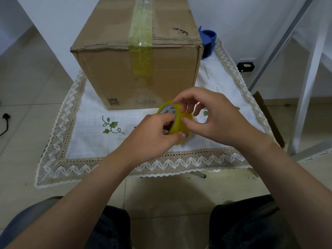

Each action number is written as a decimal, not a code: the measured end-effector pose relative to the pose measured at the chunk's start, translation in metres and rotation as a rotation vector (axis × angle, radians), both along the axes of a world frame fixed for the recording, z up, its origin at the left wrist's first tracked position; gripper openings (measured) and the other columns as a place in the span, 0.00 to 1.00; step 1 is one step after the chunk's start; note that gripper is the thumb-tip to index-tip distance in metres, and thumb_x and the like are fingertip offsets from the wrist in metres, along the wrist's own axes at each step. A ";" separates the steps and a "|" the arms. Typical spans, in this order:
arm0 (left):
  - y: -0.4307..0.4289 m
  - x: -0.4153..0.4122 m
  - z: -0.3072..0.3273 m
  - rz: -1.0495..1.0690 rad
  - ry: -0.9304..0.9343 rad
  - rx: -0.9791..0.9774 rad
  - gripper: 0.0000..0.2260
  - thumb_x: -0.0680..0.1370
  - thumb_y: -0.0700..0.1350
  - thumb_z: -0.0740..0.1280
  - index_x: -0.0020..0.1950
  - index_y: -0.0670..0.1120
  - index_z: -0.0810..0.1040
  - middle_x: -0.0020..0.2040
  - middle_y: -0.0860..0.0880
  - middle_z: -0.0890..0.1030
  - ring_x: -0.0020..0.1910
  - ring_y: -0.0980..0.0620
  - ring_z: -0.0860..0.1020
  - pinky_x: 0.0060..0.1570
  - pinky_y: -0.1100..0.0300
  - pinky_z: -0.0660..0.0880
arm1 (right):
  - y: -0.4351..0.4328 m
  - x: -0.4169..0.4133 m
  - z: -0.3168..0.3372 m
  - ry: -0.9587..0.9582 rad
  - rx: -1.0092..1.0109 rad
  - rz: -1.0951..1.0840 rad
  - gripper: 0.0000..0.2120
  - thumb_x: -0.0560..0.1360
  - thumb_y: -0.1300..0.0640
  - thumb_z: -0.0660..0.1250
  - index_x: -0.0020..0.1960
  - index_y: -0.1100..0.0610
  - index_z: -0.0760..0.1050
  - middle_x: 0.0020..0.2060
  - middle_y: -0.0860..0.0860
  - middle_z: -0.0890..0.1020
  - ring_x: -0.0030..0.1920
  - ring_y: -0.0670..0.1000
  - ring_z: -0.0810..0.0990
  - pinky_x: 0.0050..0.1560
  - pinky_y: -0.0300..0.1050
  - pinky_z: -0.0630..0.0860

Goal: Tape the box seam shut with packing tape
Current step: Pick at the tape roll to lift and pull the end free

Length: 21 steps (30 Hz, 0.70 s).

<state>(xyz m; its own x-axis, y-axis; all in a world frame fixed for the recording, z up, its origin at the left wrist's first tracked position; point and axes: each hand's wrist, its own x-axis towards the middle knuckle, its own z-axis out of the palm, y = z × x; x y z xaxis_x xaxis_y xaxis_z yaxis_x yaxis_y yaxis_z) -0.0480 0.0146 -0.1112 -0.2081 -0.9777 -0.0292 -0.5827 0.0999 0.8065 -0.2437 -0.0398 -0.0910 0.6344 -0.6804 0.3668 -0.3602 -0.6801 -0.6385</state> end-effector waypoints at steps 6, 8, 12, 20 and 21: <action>-0.002 0.000 -0.005 0.008 0.016 -0.024 0.09 0.79 0.47 0.73 0.43 0.44 0.80 0.38 0.44 0.82 0.41 0.42 0.81 0.52 0.37 0.80 | 0.001 0.001 -0.001 0.014 -0.024 -0.013 0.18 0.73 0.67 0.74 0.60 0.53 0.78 0.45 0.45 0.80 0.45 0.49 0.79 0.45 0.48 0.77; -0.002 -0.001 -0.005 0.018 0.009 -0.028 0.08 0.79 0.46 0.74 0.42 0.44 0.81 0.37 0.45 0.82 0.40 0.43 0.81 0.51 0.37 0.79 | 0.001 0.001 -0.001 0.011 -0.018 -0.015 0.18 0.73 0.67 0.73 0.60 0.54 0.79 0.45 0.46 0.81 0.45 0.49 0.80 0.45 0.49 0.77; -0.002 -0.001 -0.005 0.026 -0.008 -0.031 0.08 0.78 0.46 0.74 0.41 0.46 0.80 0.37 0.44 0.81 0.40 0.42 0.81 0.50 0.37 0.80 | 0.001 0.001 -0.001 0.002 0.022 -0.017 0.16 0.74 0.67 0.72 0.59 0.54 0.78 0.42 0.47 0.80 0.45 0.50 0.80 0.46 0.51 0.77; -0.004 0.000 -0.005 0.076 0.074 -0.009 0.13 0.74 0.54 0.71 0.47 0.44 0.84 0.43 0.39 0.85 0.46 0.36 0.84 0.51 0.34 0.81 | 0.004 0.004 -0.001 -0.031 0.061 -0.036 0.19 0.74 0.66 0.73 0.61 0.51 0.75 0.48 0.48 0.79 0.45 0.50 0.79 0.45 0.53 0.78; -0.004 0.001 -0.006 0.080 0.080 -0.008 0.15 0.73 0.55 0.71 0.47 0.43 0.84 0.44 0.38 0.85 0.46 0.35 0.84 0.51 0.34 0.81 | 0.004 0.005 -0.001 -0.030 0.054 -0.040 0.20 0.74 0.66 0.73 0.61 0.50 0.74 0.49 0.48 0.79 0.45 0.50 0.79 0.44 0.53 0.79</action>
<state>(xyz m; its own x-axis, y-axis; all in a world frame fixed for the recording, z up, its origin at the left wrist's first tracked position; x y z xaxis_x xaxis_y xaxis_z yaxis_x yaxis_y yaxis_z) -0.0473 0.0103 -0.1172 -0.1307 -0.9914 -0.0076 -0.5227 0.0625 0.8502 -0.2388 -0.0354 -0.0918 0.5956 -0.7243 0.3473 -0.3663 -0.6297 -0.6850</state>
